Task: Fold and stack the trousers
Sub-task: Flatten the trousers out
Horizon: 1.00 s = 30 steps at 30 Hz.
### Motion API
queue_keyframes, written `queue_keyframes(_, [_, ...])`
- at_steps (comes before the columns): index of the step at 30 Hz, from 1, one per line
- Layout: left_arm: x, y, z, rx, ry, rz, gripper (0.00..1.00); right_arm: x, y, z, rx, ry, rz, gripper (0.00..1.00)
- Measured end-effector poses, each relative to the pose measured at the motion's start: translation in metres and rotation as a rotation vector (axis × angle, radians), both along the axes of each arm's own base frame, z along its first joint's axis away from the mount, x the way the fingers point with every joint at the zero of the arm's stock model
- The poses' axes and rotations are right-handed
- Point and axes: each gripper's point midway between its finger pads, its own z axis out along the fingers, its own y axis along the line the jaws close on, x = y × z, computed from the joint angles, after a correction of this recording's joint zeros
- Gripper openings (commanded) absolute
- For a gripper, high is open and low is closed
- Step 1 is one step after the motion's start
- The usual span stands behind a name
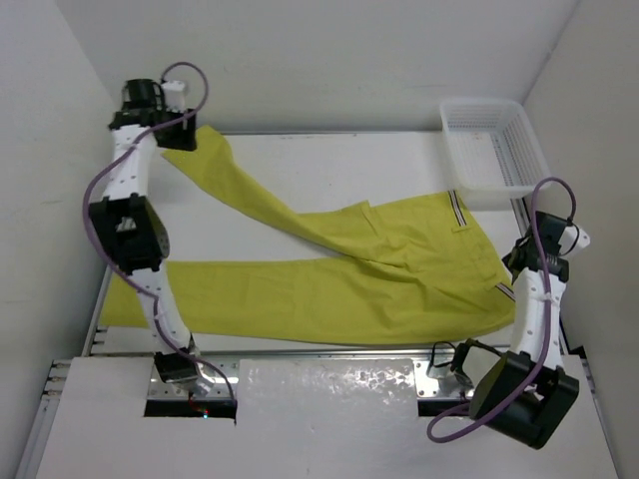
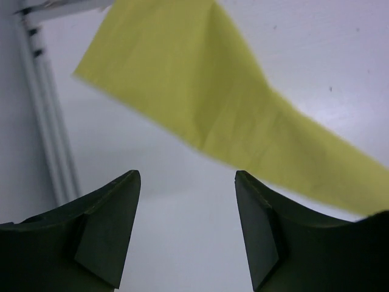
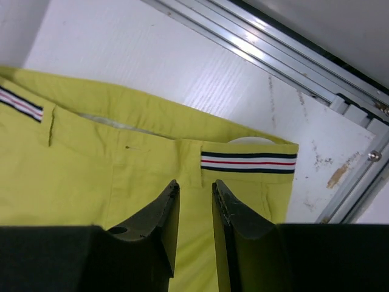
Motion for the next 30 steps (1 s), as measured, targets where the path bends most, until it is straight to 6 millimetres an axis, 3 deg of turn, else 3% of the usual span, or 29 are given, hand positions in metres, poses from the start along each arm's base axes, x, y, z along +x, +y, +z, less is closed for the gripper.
queue_keyframes(3, [0.054, -0.034, -0.057, 0.008, 0.020, -0.054, 0.64, 0.008, 0.009, 0.002, 0.005, -0.013, 0.056, 0.27])
queue_keyframes(7, [0.071, -0.058, -0.160, 0.012, 0.162, -0.063, 0.65, 0.016, 0.022, 0.008, 0.011, -0.018, 0.126, 0.27])
queue_keyframes(9, [0.075, -0.058, -0.195, 0.006, 0.200, -0.051, 0.65, 0.019, 0.026, 0.015, 0.004, -0.028, 0.152, 0.26])
queue_keyframes(11, [0.085, -0.048, -0.186, 0.035, 0.167, -0.009, 0.63, 0.021, 0.028, 0.021, -0.003, -0.046, 0.166, 0.27])
queue_keyframes(13, [0.080, -0.039, -0.186, 0.060, 0.175, 0.028, 0.60, 0.022, 0.032, 0.026, -0.004, -0.066, 0.182, 0.27])
queue_keyframes(16, [0.055, -0.030, -0.195, 0.077, 0.210, 0.086, 0.56, 0.025, 0.038, 0.030, -0.006, -0.084, 0.208, 0.28])
queue_keyframes(20, [-0.002, -0.023, -0.197, 0.100, 0.301, 0.125, 0.54, 0.047, 0.060, 0.029, 0.007, -0.074, 0.318, 0.29])
queue_keyframes(23, [-0.027, -0.019, -0.199, 0.088, 0.339, 0.136, 0.53, 0.080, 0.084, 0.035, 0.000, -0.048, 0.447, 0.32])
queue_keyframes(28, [-0.050, -0.010, -0.201, 0.057, 0.384, 0.150, 0.51, 0.161, 0.125, 0.053, -0.027, -0.056, 0.627, 0.35])
queue_keyframes(30, [-0.065, -0.008, -0.201, 0.054, 0.405, 0.151, 0.51, 0.193, 0.139, 0.052, -0.023, -0.052, 0.677, 0.35])
